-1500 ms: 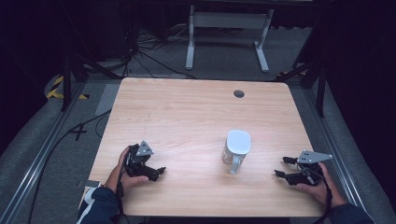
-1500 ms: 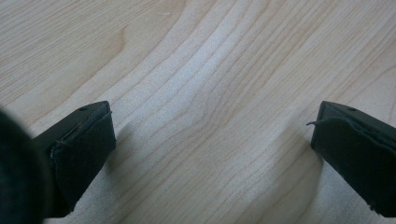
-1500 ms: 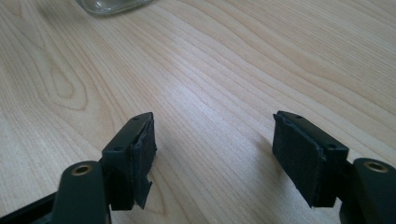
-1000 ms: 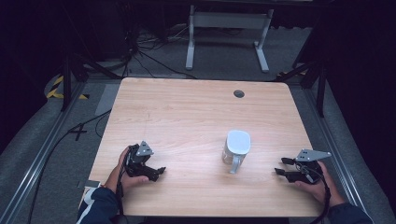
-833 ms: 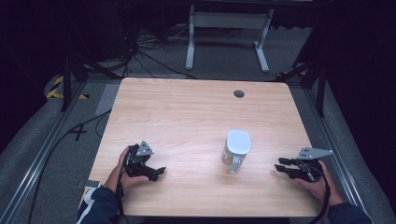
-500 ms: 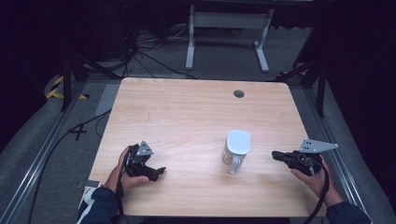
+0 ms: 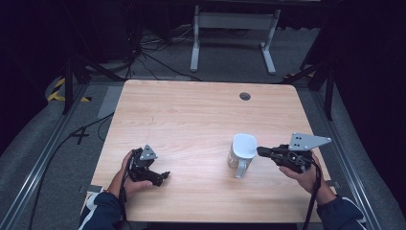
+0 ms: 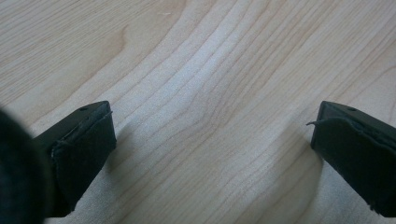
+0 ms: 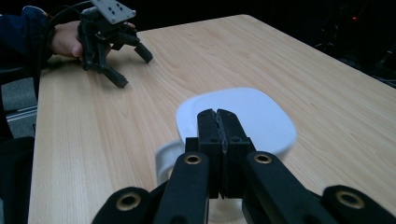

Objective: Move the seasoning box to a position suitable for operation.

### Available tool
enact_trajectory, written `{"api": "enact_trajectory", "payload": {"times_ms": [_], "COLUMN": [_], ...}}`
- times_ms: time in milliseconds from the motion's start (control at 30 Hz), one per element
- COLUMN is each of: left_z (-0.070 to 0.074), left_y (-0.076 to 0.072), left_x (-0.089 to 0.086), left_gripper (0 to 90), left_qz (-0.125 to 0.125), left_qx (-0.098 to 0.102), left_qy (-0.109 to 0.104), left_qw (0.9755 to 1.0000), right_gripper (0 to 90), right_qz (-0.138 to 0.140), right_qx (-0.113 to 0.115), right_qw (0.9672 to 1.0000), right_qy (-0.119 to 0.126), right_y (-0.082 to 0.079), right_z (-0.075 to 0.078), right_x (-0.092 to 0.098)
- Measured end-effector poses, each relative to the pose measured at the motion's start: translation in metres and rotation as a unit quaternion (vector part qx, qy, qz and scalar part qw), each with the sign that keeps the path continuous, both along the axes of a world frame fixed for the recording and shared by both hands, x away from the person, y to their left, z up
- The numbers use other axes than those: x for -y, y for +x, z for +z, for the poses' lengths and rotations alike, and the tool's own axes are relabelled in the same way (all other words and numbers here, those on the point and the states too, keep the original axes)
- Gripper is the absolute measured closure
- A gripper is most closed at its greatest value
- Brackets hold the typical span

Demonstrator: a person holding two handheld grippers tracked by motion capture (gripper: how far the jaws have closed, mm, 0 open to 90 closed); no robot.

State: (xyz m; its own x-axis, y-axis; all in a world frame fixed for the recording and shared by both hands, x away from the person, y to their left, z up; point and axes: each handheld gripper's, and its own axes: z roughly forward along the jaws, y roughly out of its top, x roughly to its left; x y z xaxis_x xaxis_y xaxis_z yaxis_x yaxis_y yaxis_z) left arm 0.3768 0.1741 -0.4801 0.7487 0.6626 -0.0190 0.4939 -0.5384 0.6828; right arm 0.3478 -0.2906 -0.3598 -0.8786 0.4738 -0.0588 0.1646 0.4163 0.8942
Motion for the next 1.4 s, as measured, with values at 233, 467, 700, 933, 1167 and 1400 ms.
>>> {"api": "enact_trajectory", "payload": {"times_ms": [233,467,700,933,1167,1400], "left_z": [0.0,0.0,0.0,0.0,0.003,0.026], "left_y": [0.0,0.0,0.0,0.0,0.003,0.013], "left_x": [0.0,0.0,0.0,0.0,0.002,0.024], "left_gripper": [0.2,0.2,0.1,0.2,19.1,31.1], "left_qz": [0.001,0.0,-0.001,0.0,0.002,-0.019], "left_qx": [0.0,0.0,0.001,0.0,0.009,0.043], "left_qy": [0.0,0.0,0.001,0.001,-0.017,-0.028], "left_qw": [1.0,1.0,1.0,1.0,0.9998,0.9985], "right_gripper": [90.0,90.0,90.0,90.0,90.0,90.0], "right_qz": [0.023,0.025,0.019,0.021,0.021,0.021], "right_qx": [-0.007,-0.01,-0.012,-0.011,-0.012,-0.009], "right_qw": [0.9994,0.9987,0.9988,0.9988,0.9988,0.9988], "right_qy": [-0.026,-0.042,-0.044,-0.042,-0.042,-0.043], "right_y": [0.004,0.006,0.01,0.009,0.008,0.007], "right_z": [-0.003,-0.008,-0.011,-0.012,-0.012,-0.012], "right_x": [-0.029,-0.035,-0.035,-0.035,-0.034,-0.033]}}
